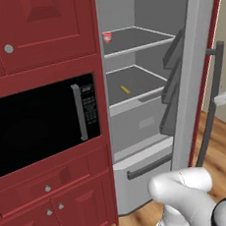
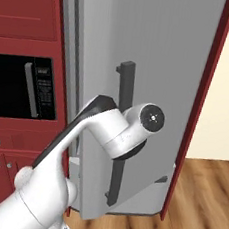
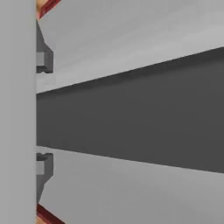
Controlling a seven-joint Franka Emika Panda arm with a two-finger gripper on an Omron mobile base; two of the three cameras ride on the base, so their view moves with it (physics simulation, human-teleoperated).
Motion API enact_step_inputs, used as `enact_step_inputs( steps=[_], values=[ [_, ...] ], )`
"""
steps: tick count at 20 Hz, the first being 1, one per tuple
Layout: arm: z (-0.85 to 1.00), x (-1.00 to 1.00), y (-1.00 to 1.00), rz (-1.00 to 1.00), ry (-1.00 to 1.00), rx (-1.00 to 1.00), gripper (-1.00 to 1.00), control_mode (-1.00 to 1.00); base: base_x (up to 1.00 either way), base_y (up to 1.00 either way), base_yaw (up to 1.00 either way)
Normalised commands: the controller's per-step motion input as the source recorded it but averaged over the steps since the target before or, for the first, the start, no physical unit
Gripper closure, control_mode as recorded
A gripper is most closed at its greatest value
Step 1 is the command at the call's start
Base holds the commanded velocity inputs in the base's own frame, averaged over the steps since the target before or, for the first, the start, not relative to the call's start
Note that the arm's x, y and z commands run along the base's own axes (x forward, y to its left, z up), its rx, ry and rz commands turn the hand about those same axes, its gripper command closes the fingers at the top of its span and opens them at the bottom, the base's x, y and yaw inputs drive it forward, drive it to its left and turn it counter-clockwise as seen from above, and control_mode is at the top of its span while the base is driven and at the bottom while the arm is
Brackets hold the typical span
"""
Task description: Retrieve the butter from the fridge and place it on a plate on the dining table. Then retrieve the butter knife by the fridge and place it near the plate.
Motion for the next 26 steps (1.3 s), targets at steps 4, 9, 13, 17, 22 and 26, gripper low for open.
enact_step_inputs(
  steps=[4, 9, 13, 17, 22, 26],
  values=[
    [0.36, -0.67, -0.09, -0.12, 0.0, -0.07, -1.0, -1.0, 0.0, 0.0, 0.0],
    [0.2, -0.55, 0.31, -0.28, 0.12, -0.42, -1.0, -1.0, 0.0, 0.0, 0.0],
    [0.15, -0.2, 0.43, -0.28, 0.19, -0.61, -1.0, -1.0, 0.0, 0.0, 0.0],
    [0.21, -0.33, 0.92, -0.19, 0.14, -0.55, -1.0, -1.0, 0.0, 0.0, 0.0],
    [0.39, -0.13, 0.97, -0.1, 0.16, -0.69, -1.0, -1.0, 0.0, 0.0, 0.0],
    [0.02, 0.36, 0.93, -0.01, 0.31, -0.46, -1.0, -1.0, 0.0, 0.0, 0.0]
  ],
)
